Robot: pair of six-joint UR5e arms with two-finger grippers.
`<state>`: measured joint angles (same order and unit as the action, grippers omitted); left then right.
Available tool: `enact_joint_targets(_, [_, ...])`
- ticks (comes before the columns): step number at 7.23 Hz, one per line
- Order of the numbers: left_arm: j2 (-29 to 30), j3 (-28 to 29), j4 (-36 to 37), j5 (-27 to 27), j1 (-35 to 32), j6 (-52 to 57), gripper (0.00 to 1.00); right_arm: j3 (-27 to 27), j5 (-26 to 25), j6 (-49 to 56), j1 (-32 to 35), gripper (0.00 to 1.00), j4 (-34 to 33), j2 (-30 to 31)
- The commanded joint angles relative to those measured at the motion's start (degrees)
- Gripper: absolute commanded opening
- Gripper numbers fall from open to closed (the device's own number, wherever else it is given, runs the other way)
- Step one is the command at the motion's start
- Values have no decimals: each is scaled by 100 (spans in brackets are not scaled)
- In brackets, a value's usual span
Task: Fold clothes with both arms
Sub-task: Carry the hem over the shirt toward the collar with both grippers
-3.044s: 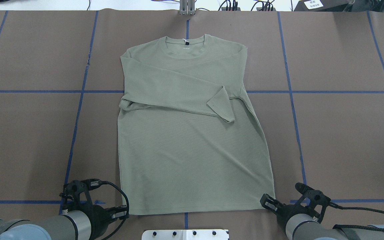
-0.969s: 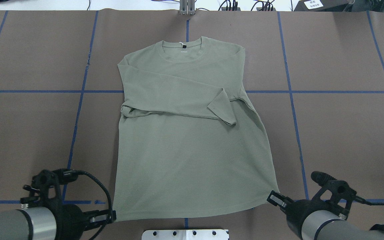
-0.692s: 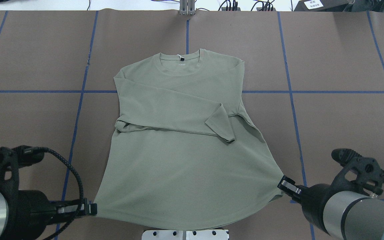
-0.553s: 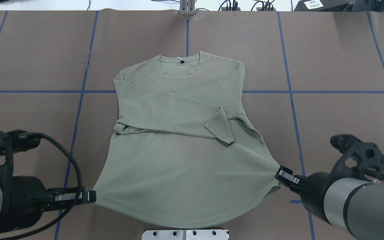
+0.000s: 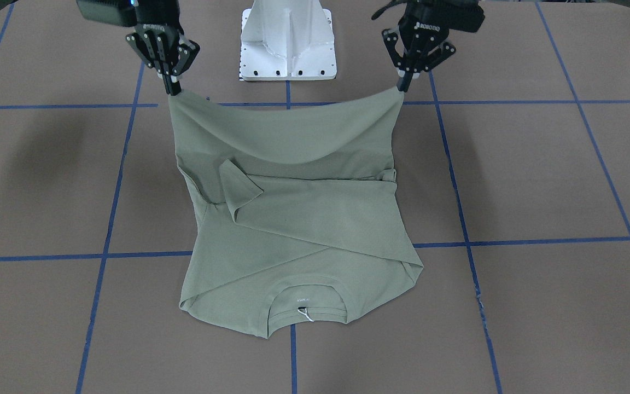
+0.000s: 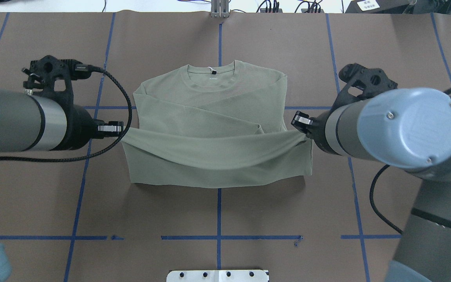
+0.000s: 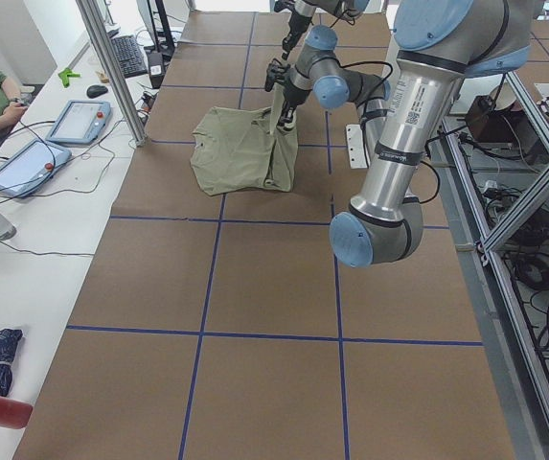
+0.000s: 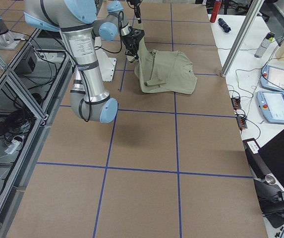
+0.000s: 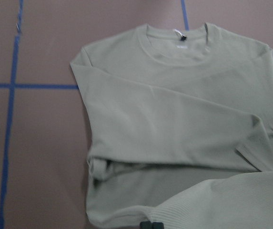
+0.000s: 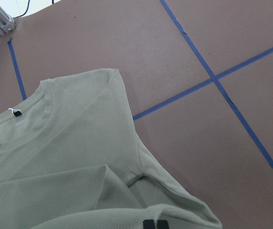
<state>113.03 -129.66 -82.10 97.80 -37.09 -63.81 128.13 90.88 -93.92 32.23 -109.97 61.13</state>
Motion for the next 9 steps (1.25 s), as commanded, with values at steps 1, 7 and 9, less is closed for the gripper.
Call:
enact_joint_targets(1, [411, 1053, -313, 2, -744, 596, 0, -1740, 378, 566, 826, 0, 1570, -363])
enact_joint_targets(7, [1158, 4462, -2668, -365, -870, 677, 0, -5865, 422, 1024, 1260, 0, 3236, -2217])
enact_joint_targets(9, [1431, 5272, -3100, -376, -870, 790, 0, -6036, 449, 1270, 1330, 0, 3245, -2194])
